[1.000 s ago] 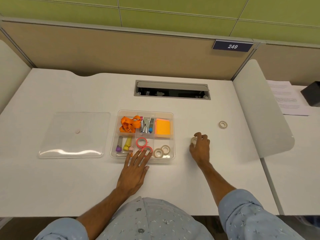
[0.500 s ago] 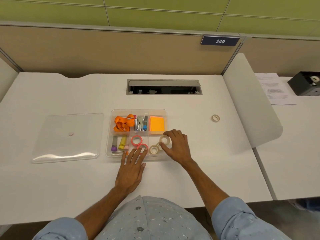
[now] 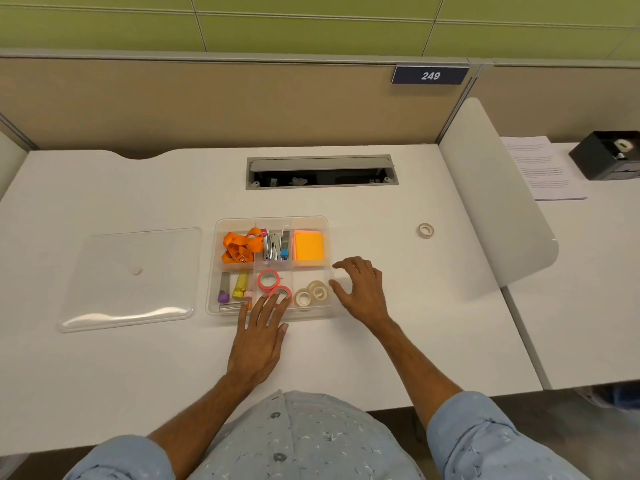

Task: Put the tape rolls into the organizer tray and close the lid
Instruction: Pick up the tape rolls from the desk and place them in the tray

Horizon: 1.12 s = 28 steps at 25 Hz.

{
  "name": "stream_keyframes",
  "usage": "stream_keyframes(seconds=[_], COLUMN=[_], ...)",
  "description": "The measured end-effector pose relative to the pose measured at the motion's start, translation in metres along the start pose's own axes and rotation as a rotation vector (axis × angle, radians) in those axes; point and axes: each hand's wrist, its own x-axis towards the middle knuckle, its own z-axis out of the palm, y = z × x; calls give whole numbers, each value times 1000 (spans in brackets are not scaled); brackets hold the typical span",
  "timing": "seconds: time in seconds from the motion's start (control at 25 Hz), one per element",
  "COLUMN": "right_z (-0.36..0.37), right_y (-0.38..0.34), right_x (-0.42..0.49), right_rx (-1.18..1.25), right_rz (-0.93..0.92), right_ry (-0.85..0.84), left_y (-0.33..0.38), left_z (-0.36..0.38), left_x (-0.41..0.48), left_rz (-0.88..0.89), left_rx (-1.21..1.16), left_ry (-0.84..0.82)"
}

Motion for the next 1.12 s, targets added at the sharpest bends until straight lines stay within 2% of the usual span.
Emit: stream_keyframes(seconds=[0.16, 0.32, 0.44, 0.8, 1.0, 1.12], right_z=[-16, -39, -56, -72, -56, -41], right_y=[41, 96, 128, 183, 162, 145], right_x=[12, 34, 51, 83, 65, 44], right_rx=[-28, -98, -150, -311, -319, -286], right_rz=[167, 466, 575, 489, 376, 308], right_ry=[28, -54, -115, -261, -68, -10], left_y=[-1, -3, 2, 7, 7, 6], left_z=[1, 1, 2, 3, 3, 3], left_x=[-1, 0, 0, 0, 0, 0], left_rz=[3, 12, -17, -59, -58, -51], left_rx=[19, 41, 41, 24, 27, 32], left_ry=[23, 37, 45, 51, 57, 56])
